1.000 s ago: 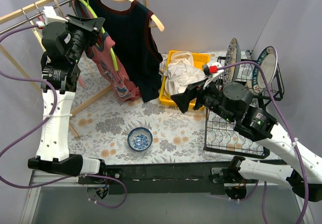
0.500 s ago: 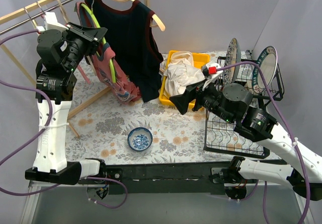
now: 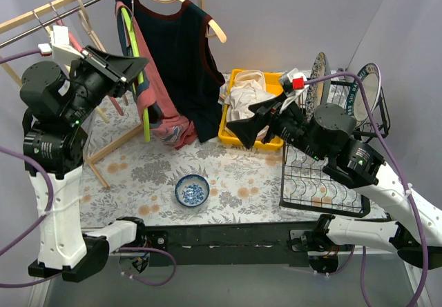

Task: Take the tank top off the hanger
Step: Pick up the hanger from the clothesline, then remove the tank top from the hanger.

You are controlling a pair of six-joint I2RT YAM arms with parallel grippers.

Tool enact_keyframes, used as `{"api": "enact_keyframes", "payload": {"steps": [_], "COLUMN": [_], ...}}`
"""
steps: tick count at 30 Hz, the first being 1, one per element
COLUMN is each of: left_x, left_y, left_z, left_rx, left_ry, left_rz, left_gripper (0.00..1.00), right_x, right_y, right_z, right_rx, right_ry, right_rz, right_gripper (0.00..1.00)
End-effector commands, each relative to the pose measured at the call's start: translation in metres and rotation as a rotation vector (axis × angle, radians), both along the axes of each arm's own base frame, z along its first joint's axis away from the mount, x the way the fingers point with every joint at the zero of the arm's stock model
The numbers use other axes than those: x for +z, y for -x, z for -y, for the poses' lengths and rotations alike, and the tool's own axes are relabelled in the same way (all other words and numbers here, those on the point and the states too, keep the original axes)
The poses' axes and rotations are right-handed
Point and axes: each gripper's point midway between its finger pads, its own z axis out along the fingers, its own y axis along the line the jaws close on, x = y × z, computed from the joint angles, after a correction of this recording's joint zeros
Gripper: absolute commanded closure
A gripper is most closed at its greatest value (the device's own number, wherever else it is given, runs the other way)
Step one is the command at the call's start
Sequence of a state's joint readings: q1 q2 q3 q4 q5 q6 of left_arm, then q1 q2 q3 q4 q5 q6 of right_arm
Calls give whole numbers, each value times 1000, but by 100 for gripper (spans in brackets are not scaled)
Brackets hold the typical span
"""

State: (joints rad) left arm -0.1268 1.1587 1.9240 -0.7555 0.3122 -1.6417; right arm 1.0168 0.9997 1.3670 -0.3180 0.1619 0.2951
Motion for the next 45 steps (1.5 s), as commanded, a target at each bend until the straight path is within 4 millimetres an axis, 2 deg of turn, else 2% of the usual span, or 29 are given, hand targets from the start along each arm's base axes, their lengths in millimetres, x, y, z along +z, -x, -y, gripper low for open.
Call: {"api": "enact_keyframes", "payload": {"steps": [1,5,8,12,17,18,20,24,27,28,30,31,32,35,36,38,39,44,45], "left_x": [12,18,18,16,19,19,18,16,17,17,17,18,16,15,14,12,11,12,12], "left_y": [45,68,92,111,128,130,132,132,134,136,136,137,137,140,141,143,143,147,147], "left_z": [9,12,24,32,38,39,39,39,41,43,44,45,46,47,48,49,49,51,51], "left_rx": [-98,-141,-248,-331,-400,-408,-413,-410,-426,-443,-453,-462,-467,-485,-488,-500,-504,-524,-527], "left_ry": [-17,-41,-52,-53,-71,-70,-75,-94,-96,-98,-99,-102,-102,-102,-102,-98,-100,-98,-99], "left_rz": [63,81,95,117,165,170,178,184,197,202,205,211,209,209,206,197,197,201,202], "left_gripper": [100,100,100,100,100,100,100,100,100,100,100,100,100,100,100,100,100,100,100], "right_x": [60,81,102,116,119,126,128,145,152,146,156,150,159,151,161,154,160,158,156], "right_y": [9,3,0,-15,-40,-43,-51,-53,-58,-64,-63,-68,-67,-82,-84,-93,-92,-103,-105], "right_z": [-7,-21,-31,-42,-59,-59,-61,-68,-80,-90,-96,-105,-105,-118,-116,-124,-124,-130,-130], "right_rx": [52,63,78,40,-32,-47,-81,-71,-62,-61,-38,-34,-30,-66,-79,-99,-100,-133,-145], "right_ry": [-159,-202,-264,-302,-299,-329,-358,-450,-488,-479,-494,-484,-501,-474,-489,-460,-469,-440,-432], "right_rz": [75,101,154,226,286,305,304,279,261,251,265,261,269,250,259,260,268,285,288], "right_gripper": [4,5,7,7,4,4,3,4,4,4,4,4,4,4,4,9,14,41,50]}}
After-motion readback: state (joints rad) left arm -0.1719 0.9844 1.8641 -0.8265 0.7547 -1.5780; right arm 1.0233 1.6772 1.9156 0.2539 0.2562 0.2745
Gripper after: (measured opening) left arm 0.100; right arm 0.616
